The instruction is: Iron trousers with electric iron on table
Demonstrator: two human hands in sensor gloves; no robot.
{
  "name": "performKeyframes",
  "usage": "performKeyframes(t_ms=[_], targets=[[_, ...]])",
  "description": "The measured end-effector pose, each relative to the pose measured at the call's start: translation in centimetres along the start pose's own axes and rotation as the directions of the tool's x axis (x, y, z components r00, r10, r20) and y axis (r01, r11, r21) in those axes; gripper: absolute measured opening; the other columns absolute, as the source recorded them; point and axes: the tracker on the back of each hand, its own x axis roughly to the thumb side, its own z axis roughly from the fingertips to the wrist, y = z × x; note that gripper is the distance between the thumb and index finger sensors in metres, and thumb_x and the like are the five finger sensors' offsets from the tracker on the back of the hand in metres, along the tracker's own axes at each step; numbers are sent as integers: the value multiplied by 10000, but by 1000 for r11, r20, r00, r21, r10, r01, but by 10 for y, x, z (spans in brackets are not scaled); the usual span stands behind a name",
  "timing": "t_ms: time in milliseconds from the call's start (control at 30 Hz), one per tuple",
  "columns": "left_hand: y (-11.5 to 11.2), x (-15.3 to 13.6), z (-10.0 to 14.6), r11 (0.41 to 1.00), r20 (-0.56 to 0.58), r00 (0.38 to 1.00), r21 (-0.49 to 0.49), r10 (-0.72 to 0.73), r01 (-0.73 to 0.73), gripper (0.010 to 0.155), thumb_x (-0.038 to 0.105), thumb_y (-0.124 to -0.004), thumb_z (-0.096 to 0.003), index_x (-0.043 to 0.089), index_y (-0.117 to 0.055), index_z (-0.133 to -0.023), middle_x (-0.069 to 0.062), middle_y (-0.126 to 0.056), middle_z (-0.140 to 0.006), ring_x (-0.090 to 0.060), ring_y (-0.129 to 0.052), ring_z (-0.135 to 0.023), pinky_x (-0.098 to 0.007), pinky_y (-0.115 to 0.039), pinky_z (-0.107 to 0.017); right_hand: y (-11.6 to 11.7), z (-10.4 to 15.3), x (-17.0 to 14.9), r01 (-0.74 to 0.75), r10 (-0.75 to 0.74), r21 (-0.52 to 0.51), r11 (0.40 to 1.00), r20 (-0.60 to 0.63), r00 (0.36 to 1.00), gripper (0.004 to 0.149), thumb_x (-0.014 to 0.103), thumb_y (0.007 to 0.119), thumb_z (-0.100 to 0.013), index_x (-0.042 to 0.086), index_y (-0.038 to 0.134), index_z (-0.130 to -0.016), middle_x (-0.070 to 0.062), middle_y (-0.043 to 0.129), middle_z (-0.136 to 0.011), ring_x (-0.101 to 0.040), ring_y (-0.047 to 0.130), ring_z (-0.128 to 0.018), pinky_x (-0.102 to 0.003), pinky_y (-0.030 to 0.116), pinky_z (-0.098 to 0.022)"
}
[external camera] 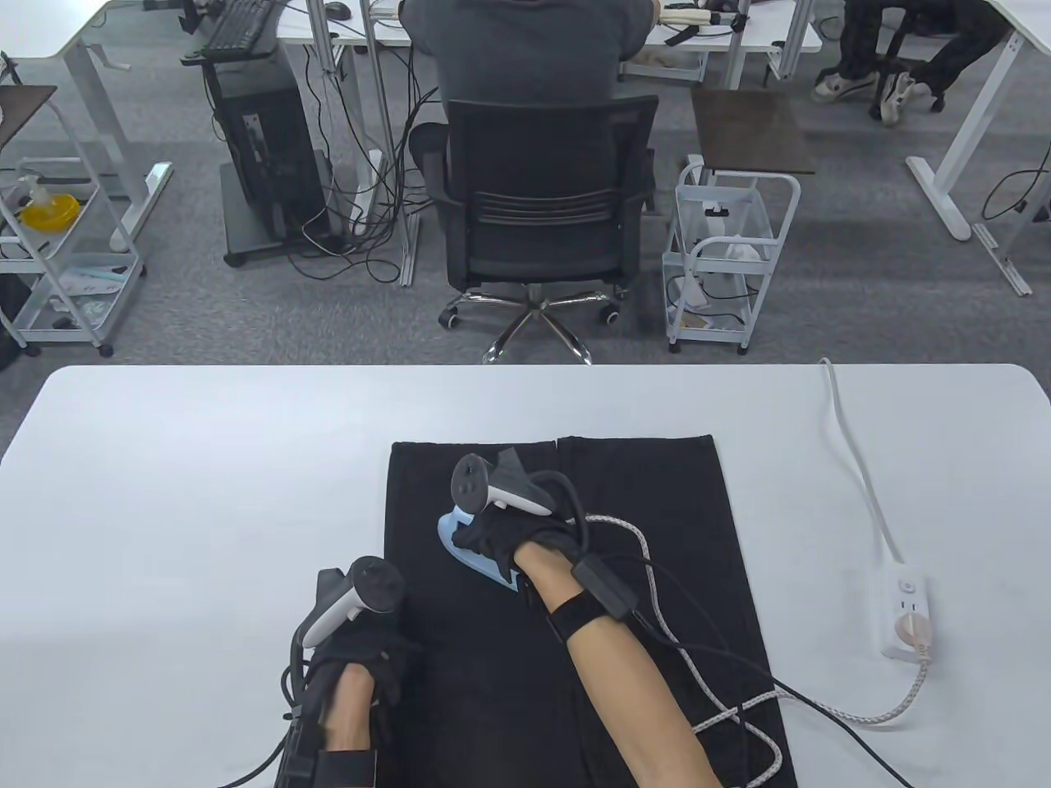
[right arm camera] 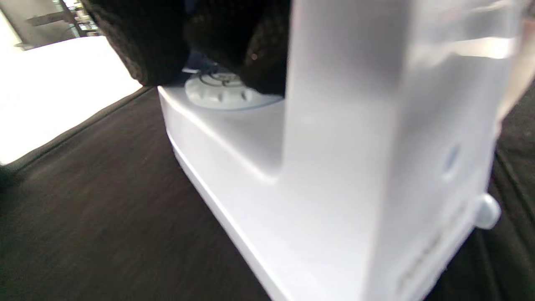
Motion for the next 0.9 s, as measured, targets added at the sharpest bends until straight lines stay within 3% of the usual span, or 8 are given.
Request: performKeyframes(t_ms=[167, 333, 900], targets=[[2, 2, 0, 1000, -12, 1000, -3, -15, 15, 923, 347, -797, -628, 64, -94, -1155, -295, 69, -1129, -626, 58, -964, -853, -191, -596, -5, -11, -10, 14, -16, -34, 999, -61, 998, 543, 556, 808, -564, 107, 732, -861, 73, 930, -450, -116, 971, -297, -467, 884, -387], [2, 4, 1, 1000, -18, 1000, -3, -20, 20, 922, 353, -796, -628, 60, -98, -1154, -301, 64, -1128, -634, 49, -963, -852, -202, -600, 0, 0, -7, 24, -25, -24, 999, -72, 997, 543, 552, 798, -572, 102, 716, -865, 72, 919, -451, -115, 959, -293, -467, 878, -389], [0, -3, 3, 999, 6, 999, 5, 35, -35, 919, 351, -793, -628, 97, -86, -1157, -262, 90, -1129, -591, 95, -960, -833, -141, -588, 50, 133, 39, -117, 89, 84, 990, 285, 954, 503, 504, 764, -596, 95, 677, -876, 66, 906, -474, -122, 958, -324, -476, 867, -421]])
